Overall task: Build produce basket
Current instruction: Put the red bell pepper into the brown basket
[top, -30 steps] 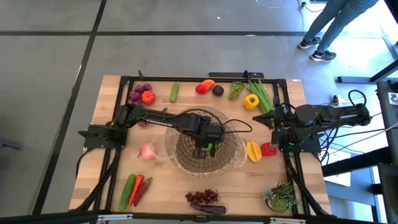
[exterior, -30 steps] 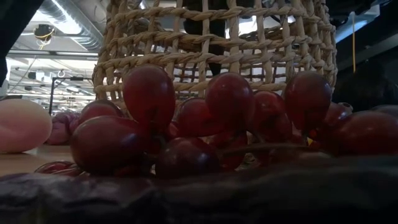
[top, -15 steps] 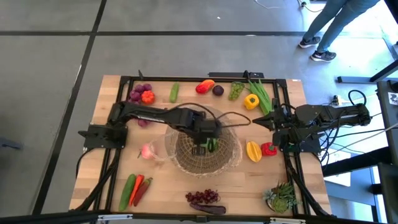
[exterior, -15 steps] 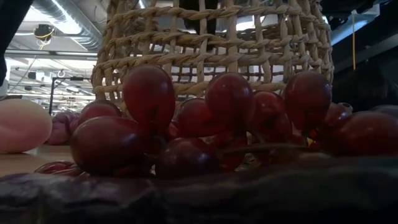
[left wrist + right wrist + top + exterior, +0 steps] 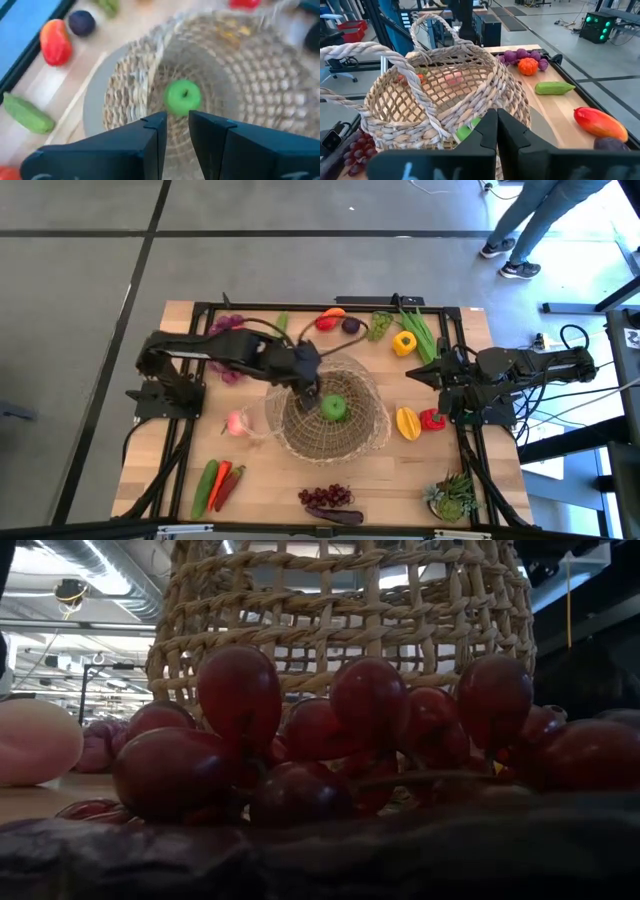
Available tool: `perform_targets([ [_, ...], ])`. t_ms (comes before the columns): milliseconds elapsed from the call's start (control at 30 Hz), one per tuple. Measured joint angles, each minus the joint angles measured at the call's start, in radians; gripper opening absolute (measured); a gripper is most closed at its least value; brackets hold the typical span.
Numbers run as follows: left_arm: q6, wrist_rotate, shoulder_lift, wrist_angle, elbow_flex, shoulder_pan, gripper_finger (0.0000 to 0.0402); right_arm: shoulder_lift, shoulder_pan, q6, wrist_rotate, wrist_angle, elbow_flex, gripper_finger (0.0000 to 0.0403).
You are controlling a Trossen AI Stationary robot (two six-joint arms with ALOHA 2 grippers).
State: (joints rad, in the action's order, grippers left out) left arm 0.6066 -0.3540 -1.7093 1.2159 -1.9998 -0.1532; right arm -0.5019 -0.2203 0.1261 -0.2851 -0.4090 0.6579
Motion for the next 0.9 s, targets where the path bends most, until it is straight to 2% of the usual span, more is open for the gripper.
perform_targets([
  [200,0.179,-0.096,0.080,0.124,0.000,-0.036,0.0070,0.000,0.000,-0.039,-0.003,0.047,0.000,0.0000],
  [333,0.302,-0.178,0.111,0.250,0.000,-0.075,0.0070,-0.029,0.000,-0.040,-0.074,0.008,0.045,0.0000],
  [467,0.414,-0.236,0.125,0.354,0.001,-0.112,0.0070,-0.109,0.000,0.045,-0.151,-0.175,0.196,0.0000],
  [600,0.439,-0.266,0.128,0.354,0.002,-0.137,0.0069,-0.220,0.012,0.200,-0.200,-0.433,0.388,0.0000],
  [733,0.433,-0.286,0.142,0.356,0.000,-0.143,0.0069,-0.317,0.042,0.319,-0.196,-0.654,0.543,0.0001],
  [900,0.392,-0.334,0.151,0.356,0.001,-0.139,0.0069,-0.392,0.085,0.448,-0.186,-0.796,0.661,0.0017],
])
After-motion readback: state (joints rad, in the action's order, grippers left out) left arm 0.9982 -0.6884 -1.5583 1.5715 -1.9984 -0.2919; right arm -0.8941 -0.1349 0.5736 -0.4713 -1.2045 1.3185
